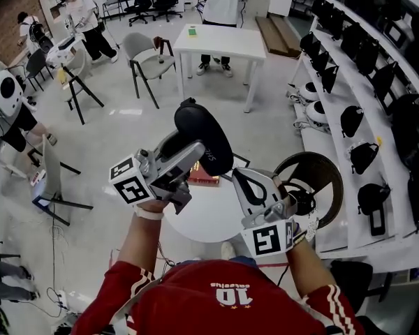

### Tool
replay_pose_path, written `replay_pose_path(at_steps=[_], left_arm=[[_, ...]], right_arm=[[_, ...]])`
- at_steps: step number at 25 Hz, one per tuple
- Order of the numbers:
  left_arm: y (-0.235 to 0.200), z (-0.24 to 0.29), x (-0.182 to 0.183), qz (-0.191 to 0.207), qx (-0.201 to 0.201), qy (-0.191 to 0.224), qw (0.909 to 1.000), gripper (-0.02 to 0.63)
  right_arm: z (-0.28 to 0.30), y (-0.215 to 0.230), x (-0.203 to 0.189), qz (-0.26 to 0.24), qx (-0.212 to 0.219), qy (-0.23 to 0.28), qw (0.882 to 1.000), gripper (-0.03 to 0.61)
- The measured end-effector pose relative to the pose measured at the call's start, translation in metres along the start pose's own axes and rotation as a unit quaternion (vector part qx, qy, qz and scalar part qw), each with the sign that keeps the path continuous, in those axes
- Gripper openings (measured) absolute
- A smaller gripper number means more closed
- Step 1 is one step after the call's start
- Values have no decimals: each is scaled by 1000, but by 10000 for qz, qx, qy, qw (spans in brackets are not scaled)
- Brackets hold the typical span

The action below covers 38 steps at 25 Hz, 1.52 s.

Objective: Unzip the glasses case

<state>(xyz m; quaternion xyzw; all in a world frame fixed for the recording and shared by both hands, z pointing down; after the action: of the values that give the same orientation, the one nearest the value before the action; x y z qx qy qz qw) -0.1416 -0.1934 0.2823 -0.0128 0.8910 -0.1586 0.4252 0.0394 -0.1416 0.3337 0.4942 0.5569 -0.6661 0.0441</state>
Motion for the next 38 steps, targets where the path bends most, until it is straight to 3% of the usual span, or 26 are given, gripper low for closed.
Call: replay_pose_path(at_steps=[6,10,20,28,38], left_arm=[[6,6,4,416,-573,302,9970,327],[6,10,3,481,-653,338,9961,325],[3,16,-3,258,-147,-292,9991,302],[-6,10,-10,67,172,-506,9986,298],[-11,20,-34,166,416,-1496,9877,298]], right_arm=[[-2,4,6,-72,6,229,9997,15],[-3,7,4,-41,32,251,9997,15],[-4,7,-6,-62,160,108,9998,15],[-3,1,-11,-165,184,31,9997,15],[6,15,-13,-247,131,-24,9996,15]])
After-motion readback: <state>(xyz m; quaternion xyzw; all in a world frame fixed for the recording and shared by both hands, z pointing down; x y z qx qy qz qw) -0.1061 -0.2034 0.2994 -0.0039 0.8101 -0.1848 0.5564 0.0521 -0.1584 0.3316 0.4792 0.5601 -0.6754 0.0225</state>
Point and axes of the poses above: the fingertips, and each gripper's own axes: z forward along the fingers, y to its right, x out of its top, the point moved 7 cm from there along -z, backward along the fingers, and after that the axes turned 11 degrees about -x, right-handed, at the moved point
